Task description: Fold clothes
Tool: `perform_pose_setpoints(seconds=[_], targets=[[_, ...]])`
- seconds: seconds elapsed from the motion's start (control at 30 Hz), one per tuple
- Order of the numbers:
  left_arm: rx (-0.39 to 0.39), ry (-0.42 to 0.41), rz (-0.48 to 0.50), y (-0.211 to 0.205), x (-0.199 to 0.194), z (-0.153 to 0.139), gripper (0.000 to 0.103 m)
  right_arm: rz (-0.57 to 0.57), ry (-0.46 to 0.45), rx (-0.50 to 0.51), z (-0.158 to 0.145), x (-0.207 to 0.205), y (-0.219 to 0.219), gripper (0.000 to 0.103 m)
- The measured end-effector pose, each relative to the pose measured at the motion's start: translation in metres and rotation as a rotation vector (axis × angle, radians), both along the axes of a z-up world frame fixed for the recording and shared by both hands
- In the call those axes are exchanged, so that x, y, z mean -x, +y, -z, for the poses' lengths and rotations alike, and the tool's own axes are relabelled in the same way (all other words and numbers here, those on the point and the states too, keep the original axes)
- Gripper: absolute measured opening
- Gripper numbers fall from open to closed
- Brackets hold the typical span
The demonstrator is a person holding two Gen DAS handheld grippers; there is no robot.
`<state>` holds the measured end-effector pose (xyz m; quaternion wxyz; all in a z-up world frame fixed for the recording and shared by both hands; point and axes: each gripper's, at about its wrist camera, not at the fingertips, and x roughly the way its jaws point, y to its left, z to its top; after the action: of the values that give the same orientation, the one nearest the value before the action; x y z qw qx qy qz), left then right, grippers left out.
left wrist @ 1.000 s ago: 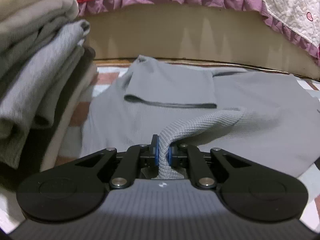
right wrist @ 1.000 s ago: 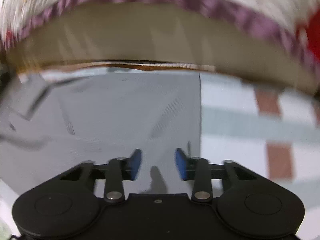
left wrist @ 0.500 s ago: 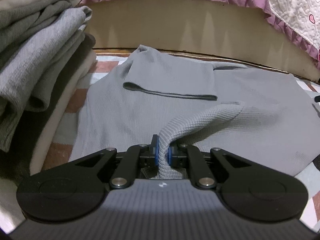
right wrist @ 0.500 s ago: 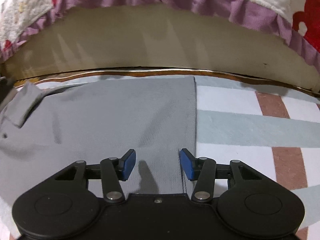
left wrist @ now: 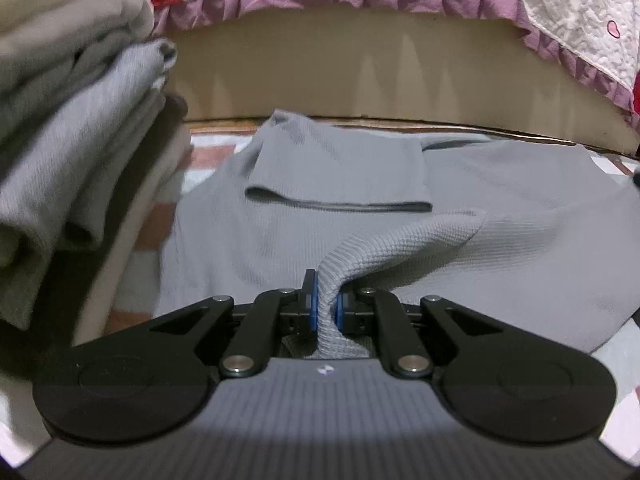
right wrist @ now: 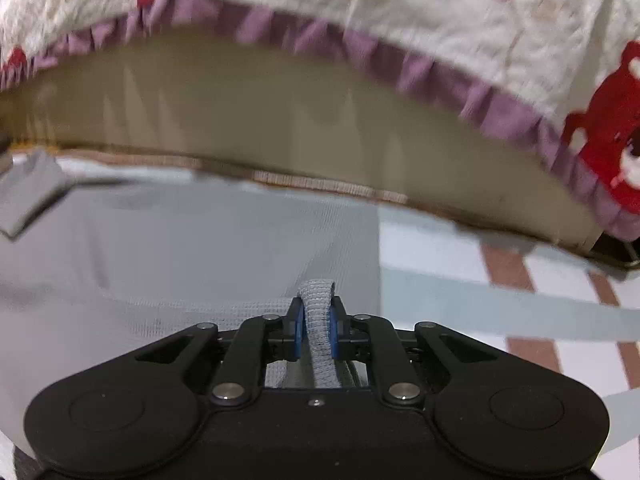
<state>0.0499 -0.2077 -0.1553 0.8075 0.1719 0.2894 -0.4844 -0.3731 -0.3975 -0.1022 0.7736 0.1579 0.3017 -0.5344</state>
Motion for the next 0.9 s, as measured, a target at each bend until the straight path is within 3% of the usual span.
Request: perform_pose_setpoints(seconds=[0.2,0.4,0.63,0.8,0.83,0.9], targets=[[-0.015,0.042,0.012,-0.021,-0.024,-0.027,0.007,-0.012,-0.036,0.046,-0.029,0.005,-0.022,0.013],[-0.119,-0.014,0.051,-0.091,-0.06,-0.057,0.007,0.03,-0.115,0.034,-0.032,0.01,-0.066,0.013],[-0.296,-0.035,0.111,-0.183,-0.091,-0.033,0.007,0.058,-0.123,-0.019,-0.014,0.008,-0.122,0.013],[-0.346,-0.044,0.149,-0.218,-0.108,-0.019,0.007,0.078,-0.106,-0.018,-0.006,0.002,-0.148,0.013],[-0.359,-0.057,0.18,-0.225,-0.112,-0.016,0.008,0.082,-0.104,-0.016,-0.006,0.001,-0.152,0.013],[-0.402,-0.064,0.201,-0.235,-0.122,-0.006,0.02,0.077,-0.089,-0.023,-0.004,-0.005,-0.161,0.013]])
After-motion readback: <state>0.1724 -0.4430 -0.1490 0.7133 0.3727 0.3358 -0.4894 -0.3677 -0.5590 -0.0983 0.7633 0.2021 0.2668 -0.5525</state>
